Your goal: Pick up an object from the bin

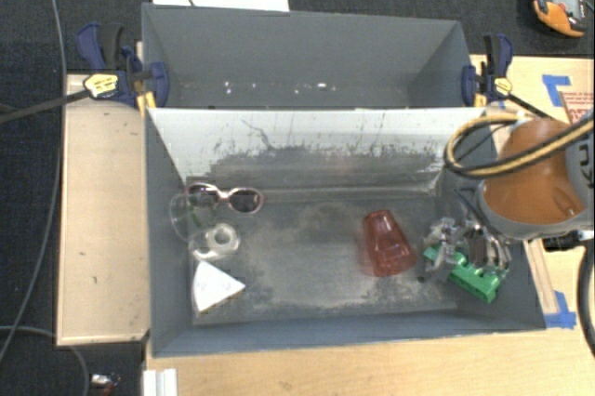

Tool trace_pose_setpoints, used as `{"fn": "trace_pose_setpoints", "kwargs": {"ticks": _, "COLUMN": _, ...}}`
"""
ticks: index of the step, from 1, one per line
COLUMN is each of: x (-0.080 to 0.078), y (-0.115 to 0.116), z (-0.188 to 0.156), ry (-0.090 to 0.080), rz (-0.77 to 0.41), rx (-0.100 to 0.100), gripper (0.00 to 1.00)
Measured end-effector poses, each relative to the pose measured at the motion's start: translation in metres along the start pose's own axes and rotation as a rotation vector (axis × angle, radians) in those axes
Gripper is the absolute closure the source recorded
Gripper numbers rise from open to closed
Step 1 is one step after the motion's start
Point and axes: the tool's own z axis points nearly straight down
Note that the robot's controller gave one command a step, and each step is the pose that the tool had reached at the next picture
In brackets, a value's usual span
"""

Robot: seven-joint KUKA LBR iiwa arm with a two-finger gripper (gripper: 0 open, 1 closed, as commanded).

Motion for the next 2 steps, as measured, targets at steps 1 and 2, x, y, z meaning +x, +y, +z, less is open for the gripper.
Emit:
{"fn": "trace_pose_setpoints", "kwargs": {"ticks": 1, "x": -0.005, "y": -0.004, "z": -0.045, "ry": -0.007, "rz": -0.007, "rx": -0.001, "gripper": 1.00}}
{"fn": "trace_pose_setpoints", "kwargs": {"ticks": 2, "x": -0.014, "y": 0.012, "z": -0.136, "ry": -0.005, "rz": 0.004, "rx": -0.001, "gripper": 1.00}}
